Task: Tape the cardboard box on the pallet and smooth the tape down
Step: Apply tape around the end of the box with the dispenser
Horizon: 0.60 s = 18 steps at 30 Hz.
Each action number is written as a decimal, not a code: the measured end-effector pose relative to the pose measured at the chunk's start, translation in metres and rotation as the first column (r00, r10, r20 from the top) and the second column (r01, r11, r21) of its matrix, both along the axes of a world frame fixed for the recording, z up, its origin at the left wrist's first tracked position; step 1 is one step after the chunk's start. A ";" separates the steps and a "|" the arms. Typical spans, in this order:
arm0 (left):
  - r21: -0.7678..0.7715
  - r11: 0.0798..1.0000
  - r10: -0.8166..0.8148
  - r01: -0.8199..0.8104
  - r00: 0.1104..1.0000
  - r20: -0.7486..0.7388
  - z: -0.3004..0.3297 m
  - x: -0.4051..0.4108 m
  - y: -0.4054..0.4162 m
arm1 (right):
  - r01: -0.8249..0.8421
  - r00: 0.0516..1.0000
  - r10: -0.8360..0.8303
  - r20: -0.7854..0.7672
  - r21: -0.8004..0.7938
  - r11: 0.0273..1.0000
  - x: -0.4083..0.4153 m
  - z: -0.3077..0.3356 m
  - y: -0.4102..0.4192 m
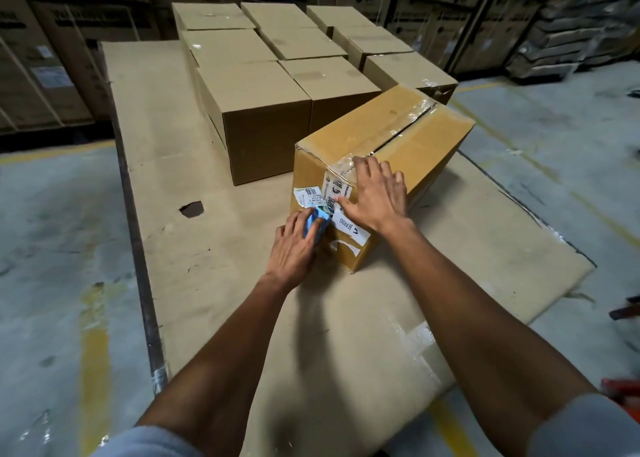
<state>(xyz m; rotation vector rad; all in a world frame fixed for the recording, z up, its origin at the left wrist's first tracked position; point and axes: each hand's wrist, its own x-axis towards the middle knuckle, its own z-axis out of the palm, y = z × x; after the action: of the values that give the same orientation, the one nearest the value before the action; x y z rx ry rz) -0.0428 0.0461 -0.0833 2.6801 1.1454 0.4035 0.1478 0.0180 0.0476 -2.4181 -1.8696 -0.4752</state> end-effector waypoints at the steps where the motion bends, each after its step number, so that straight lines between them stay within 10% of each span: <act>1: 0.000 1.000 -0.008 0.008 1.000 -0.001 -0.003 0.000 0.002 | 0.002 1.000 -0.002 0.008 -0.016 1.000 0.001 0.001 0.005; 18: -0.005 0.993 -0.119 0.119 0.992 0.044 -0.021 0.010 0.023 | -0.059 0.998 0.051 -0.046 -0.181 0.982 0.008 -0.017 0.025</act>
<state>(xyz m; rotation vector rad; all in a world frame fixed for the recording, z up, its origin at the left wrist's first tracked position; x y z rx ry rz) -0.0327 0.0686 -0.1046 2.7012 0.9675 0.4347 0.1563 0.0427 0.0309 -2.4563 -2.0402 -0.2588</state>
